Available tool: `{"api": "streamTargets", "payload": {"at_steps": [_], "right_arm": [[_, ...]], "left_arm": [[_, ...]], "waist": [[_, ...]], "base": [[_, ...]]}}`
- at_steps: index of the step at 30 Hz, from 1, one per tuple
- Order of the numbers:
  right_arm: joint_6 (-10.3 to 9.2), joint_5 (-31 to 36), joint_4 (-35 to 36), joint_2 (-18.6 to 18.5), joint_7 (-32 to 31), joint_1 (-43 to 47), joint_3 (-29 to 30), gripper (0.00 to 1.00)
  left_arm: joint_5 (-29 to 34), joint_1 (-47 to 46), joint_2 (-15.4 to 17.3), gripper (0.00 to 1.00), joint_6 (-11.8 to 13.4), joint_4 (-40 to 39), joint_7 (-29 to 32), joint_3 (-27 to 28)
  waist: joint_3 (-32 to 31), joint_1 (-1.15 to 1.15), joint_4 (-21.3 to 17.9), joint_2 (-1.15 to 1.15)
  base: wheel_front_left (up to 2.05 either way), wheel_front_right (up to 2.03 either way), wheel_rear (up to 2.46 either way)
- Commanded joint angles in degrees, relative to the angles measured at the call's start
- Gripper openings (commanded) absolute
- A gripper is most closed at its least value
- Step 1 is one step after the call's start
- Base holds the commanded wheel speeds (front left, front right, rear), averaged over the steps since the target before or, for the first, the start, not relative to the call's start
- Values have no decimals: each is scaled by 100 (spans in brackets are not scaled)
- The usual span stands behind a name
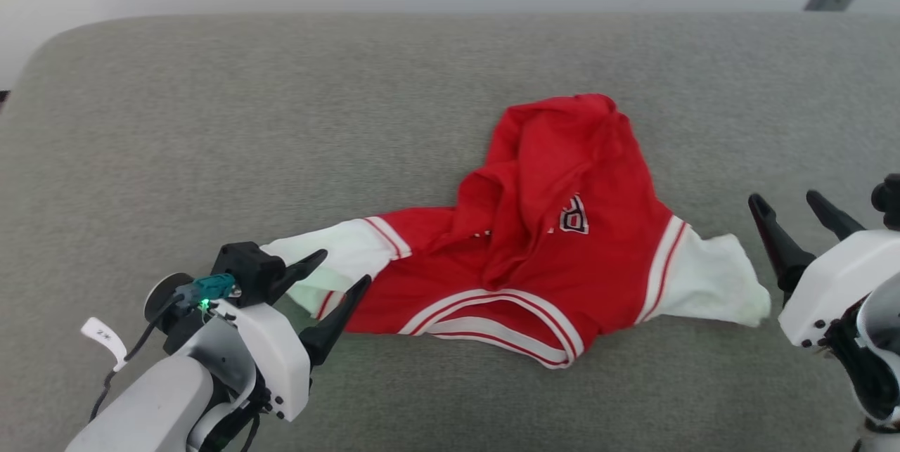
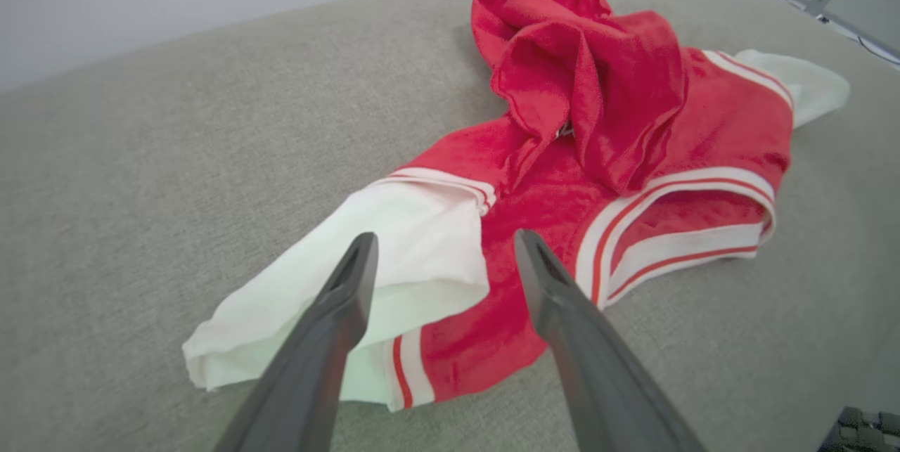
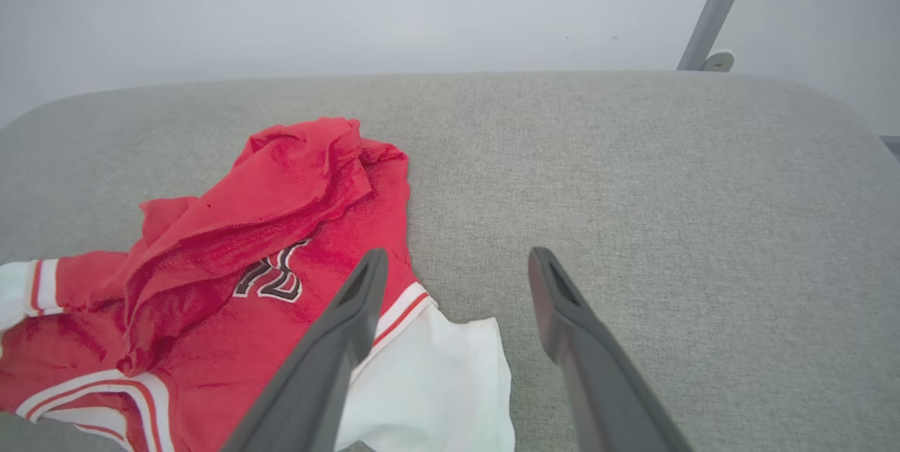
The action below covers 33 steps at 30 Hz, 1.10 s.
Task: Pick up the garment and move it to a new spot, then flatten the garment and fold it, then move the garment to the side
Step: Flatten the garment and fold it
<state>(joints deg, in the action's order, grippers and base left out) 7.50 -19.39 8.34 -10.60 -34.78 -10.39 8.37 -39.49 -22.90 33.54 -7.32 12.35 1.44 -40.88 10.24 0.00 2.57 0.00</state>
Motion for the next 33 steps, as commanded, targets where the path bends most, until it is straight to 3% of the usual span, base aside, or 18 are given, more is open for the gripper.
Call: {"api": "streamTargets", "payload": {"at_steps": [1, 13, 18, 19, 20, 21, 22, 33], "right_arm": [[-1, 26, 60, 68, 141, 58, 15, 100], [-1, 411, 149, 643, 2386, 408, -266, 100], [-2, 371, -92, 731, 2986, 538, -360, 100], [-2, 370, -134, 740, 3054, 548, -383, 100], [-2, 345, -178, 747, 3118, 559, -379, 100], [-2, 300, -230, 750, 3154, 579, -372, 100], [-2, 297, -268, 757, 3187, 600, -379, 100], [-1, 134, -334, 774, 3283, 660, -395, 100]], "left_arm": [[-62, -96, 24, 100, -18, 22, 36, -41], [193, -457, 236, 100, 32, 644, 431, -480], [161, -472, 235, 100, 117, 790, 455, -462], [110, -459, 226, 82, 134, 826, 484, -445], [87, -449, 222, 40, 143, 846, 519, -440], [73, -454, 224, 4, 148, 851, 544, -441], [15, -445, 216, 0, 151, 860, 576, -432], [-359, -694, 441, 0, 88, 511, 1048, -310]], "waist": [[45, 0, -102, 0], [188, 0, -601, 0], [189, 0, -687, 0], [181, 0, -699, 0], [172, 0, -708, 0], [162, 0, -715, 0], [152, 0, -720, 0], [74, 0, -667, 0]], "base": [[0, 0, 0], [0, 0, 0], [0, 0, 0], [0, 0, 0], [0, 0, 0], [0, 0, 0], [0, 0, 0], [0, 0, 0]]}}
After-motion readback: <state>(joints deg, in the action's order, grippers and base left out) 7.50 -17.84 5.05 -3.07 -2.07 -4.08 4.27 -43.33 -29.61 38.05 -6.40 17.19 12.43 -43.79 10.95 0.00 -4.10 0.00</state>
